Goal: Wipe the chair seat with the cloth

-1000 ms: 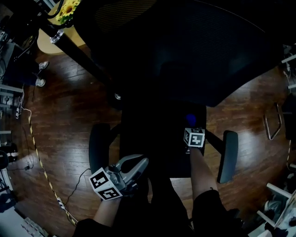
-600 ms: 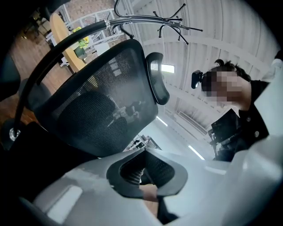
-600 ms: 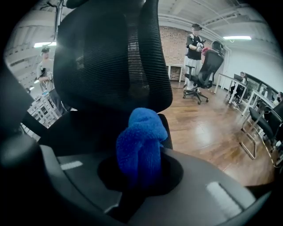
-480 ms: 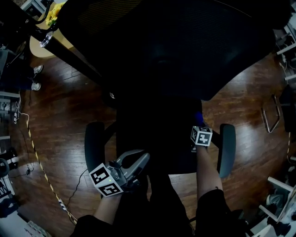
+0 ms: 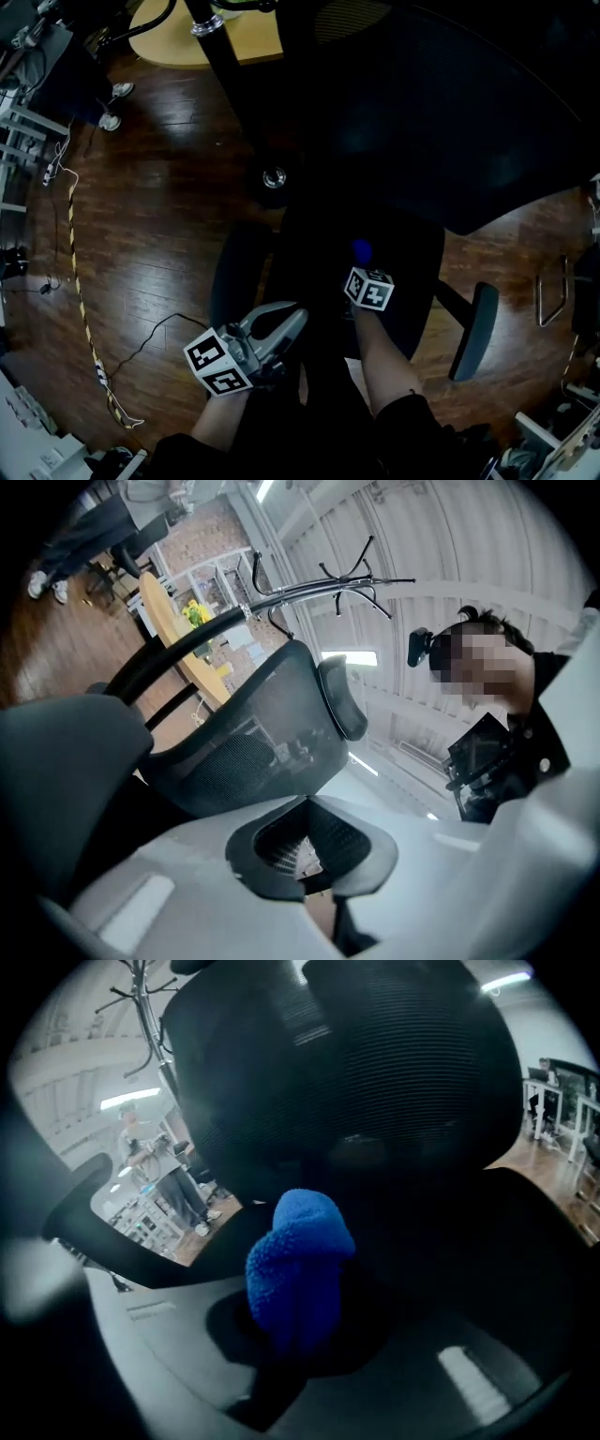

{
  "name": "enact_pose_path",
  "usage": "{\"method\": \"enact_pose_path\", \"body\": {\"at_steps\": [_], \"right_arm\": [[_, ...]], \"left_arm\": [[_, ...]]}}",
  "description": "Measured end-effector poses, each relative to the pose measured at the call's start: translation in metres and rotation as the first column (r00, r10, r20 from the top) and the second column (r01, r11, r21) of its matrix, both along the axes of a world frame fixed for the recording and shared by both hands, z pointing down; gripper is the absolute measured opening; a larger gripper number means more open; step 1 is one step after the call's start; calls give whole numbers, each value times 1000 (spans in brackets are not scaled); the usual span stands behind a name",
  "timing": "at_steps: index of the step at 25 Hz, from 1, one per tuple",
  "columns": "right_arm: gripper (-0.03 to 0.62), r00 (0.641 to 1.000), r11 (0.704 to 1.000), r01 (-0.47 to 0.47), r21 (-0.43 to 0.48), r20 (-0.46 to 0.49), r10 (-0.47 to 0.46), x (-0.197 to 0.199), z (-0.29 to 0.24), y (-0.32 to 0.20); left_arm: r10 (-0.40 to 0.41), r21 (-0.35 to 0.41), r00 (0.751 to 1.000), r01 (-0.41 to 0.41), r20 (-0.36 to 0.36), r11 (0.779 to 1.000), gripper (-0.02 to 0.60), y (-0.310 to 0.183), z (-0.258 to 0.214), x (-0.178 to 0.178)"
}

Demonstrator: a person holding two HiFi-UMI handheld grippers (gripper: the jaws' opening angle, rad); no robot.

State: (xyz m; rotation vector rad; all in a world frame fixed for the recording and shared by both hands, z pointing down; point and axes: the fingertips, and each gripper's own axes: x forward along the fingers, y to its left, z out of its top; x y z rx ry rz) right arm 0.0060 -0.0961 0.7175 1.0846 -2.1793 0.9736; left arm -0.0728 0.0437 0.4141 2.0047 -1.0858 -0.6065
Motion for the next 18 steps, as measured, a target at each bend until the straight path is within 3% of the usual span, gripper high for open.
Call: {"method": "enact_pose_path", "body": {"at_steps": [3, 8, 15, 18], "right_arm": [[34, 988, 990, 139, -13, 68, -138, -74, -5, 29], [34, 929, 936, 352, -22, 135, -346, -157, -11, 71], [34, 917, 920, 391, 5, 81, -390, -153, 7, 83], [34, 942, 943, 333, -4, 36, -332, -121, 16, 73]], "left_arm": [[-55, 1, 998, 55, 7, 998, -12, 14, -3, -18], [-133, -1, 991, 133, 16, 991, -11, 32, 1, -45], [-137, -3, 990, 137, 12, 991, -11, 42, 9, -54], [-103, 0, 995, 103, 13, 995, -11, 36, 8, -46]]}}
